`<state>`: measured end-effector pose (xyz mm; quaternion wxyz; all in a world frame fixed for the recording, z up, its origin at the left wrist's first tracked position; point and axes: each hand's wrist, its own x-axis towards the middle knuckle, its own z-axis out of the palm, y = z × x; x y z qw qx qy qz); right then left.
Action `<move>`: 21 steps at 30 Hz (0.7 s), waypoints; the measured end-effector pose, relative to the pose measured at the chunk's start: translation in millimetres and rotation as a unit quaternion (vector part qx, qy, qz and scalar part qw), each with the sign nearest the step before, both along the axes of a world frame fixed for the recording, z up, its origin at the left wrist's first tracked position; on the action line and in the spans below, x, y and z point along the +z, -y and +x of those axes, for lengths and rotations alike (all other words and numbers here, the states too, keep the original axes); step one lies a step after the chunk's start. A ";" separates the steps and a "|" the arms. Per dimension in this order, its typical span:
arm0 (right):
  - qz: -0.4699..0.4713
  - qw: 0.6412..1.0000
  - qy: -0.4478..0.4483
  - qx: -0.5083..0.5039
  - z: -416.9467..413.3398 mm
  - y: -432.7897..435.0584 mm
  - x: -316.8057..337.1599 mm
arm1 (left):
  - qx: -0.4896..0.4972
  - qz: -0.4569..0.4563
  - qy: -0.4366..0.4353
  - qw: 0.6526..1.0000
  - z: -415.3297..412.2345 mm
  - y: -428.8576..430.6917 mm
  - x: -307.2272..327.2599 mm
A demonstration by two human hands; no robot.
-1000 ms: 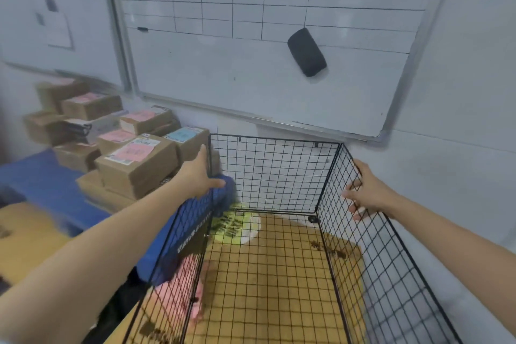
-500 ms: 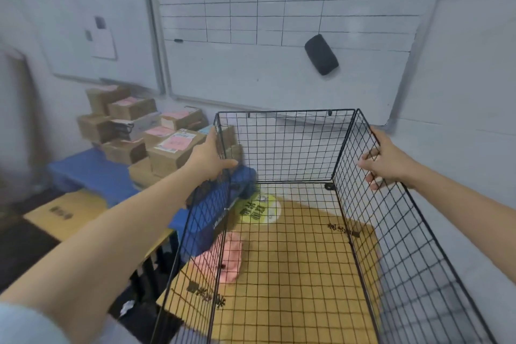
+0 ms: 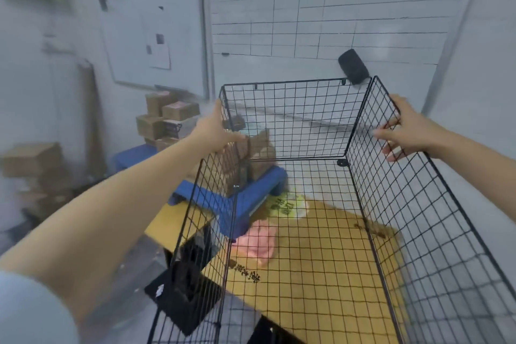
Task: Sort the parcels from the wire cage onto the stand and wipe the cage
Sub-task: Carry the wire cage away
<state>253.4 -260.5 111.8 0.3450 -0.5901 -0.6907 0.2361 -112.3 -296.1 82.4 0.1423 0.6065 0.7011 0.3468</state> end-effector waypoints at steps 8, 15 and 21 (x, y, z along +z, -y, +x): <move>0.036 0.996 0.009 0.080 -79.4 15.2 19.6 | 0.076 0.035 0.025 0.996 -68.3 65.7 17.8; 0.041 0.981 0.019 0.190 -189.8 20.4 23.1 | 0.208 0.039 -0.036 0.977 -149.9 148.8 27.1; 0.064 0.954 0.046 0.288 -297.4 25.3 12.2 | 0.320 0.053 -0.009 0.946 -206.2 232.3 19.6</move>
